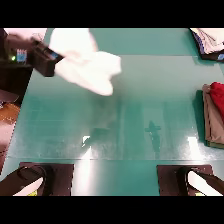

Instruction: Fold the shirts.

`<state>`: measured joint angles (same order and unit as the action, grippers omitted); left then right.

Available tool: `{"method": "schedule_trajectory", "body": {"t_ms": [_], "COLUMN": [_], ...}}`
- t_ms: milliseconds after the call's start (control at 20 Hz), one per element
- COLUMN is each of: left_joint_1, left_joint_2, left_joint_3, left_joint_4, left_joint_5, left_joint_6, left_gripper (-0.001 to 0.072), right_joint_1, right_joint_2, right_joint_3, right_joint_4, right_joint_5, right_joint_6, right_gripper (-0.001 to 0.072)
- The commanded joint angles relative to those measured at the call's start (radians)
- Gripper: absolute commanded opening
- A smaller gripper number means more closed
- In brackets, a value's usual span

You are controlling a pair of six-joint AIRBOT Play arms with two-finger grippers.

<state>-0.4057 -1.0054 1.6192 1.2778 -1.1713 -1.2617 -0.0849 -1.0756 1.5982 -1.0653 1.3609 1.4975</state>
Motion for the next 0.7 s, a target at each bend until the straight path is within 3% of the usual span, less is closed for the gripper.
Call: {"method": "schedule_trajectory", "body": {"t_ms": [0,300,350,400,450,550,650], "left_joint_1": [-0.151,-0.124,-0.106,-0.082,-0.053,0.026,0.121], "left_joint_2": [-0.085,-0.382,-0.432,-0.473,-0.499,-0.51,-0.498], "left_joint_3": [0.108,0.109,0.109,0.109,0.109,0.109,0.109], "left_joint_4": [-0.134,-0.124,-0.125,-0.124,-0.125,-0.128,-0.134], "left_joint_5": [0.07,0.085,0.089,0.087,0.072,-0.015,-0.169], "left_joint_6": [0.128,0.13,0.109,0.056,0.0,-0.077,-0.085], "left_gripper": [0.0025,0.0028,0.0222,0.0525,0.0555,0.0536,0.0535], "right_joint_1": [0.0,0.0,0.0,0.0,0.0,0.0,0.0], "right_joint_2": [0.0,0.0,0.0,0.0,0.0,0.0,-0.002], "right_joint_3": [0.091,0.139,0.139,0.139,0.139,0.139,0.139], "right_joint_4": [-0.001,-0.003,-0.003,-0.003,-0.003,-0.01,-0.01], "right_joint_5": [-0.027,-0.021,-0.016,-0.014,-0.011,-0.002,0.003], "right_joint_6": [0.001,0.001,0.001,0.001,0.001,0.001,0.001], "right_gripper": [0.0015,0.0015,0.0014,0.0015,0.0014,0.0015,0.0015]}}
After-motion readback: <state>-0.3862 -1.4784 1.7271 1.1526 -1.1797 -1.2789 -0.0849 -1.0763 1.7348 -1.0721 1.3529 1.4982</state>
